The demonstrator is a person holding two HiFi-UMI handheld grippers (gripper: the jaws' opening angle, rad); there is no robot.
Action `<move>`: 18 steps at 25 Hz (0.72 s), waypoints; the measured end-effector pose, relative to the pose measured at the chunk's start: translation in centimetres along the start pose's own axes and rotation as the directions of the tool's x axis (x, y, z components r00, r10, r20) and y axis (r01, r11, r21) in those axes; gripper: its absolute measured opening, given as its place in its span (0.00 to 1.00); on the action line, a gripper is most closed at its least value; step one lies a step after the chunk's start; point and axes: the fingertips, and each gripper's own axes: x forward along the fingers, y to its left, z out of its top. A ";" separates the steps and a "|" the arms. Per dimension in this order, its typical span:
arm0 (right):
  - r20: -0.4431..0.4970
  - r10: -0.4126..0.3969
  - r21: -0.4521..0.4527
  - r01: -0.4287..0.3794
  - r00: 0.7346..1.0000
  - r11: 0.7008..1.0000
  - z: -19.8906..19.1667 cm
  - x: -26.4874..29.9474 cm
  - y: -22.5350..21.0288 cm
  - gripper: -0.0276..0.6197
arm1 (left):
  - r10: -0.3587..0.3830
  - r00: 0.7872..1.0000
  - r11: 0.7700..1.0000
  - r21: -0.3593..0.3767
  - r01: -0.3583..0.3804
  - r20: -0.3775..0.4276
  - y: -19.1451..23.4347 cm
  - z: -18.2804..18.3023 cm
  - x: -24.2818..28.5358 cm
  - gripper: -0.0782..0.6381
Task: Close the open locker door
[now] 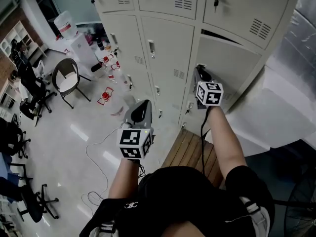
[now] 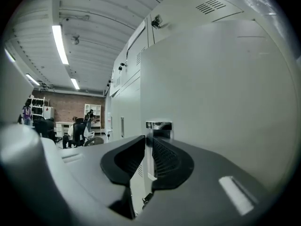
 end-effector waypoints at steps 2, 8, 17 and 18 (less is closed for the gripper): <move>-0.004 -0.043 -0.002 0.043 0.999 0.999 0.1 0.7 -0.5 0.14 | 0.005 1.000 1.000 0.005 -0.005 0.000 0.2 0.1 0.2 0.11; -0.022 -0.184 0.025 0.184 0.983 0.983 0.5 2.8 -2.2 0.14 | 0.023 1.000 1.000 0.011 -0.023 -0.008 1.0 0.2 0.8 0.11; -0.023 -0.292 0.035 0.293 0.956 0.955 0.9 4.5 -3.8 0.14 | 0.014 1.000 0.999 -0.036 -0.014 -0.005 2.0 0.4 0.9 0.11; -0.020 -0.293 0.035 0.293 0.956 0.955 0.9 4.5 -3.8 0.14 | 0.014 1.000 0.999 -0.034 -0.014 -0.005 2.0 0.4 0.9 0.11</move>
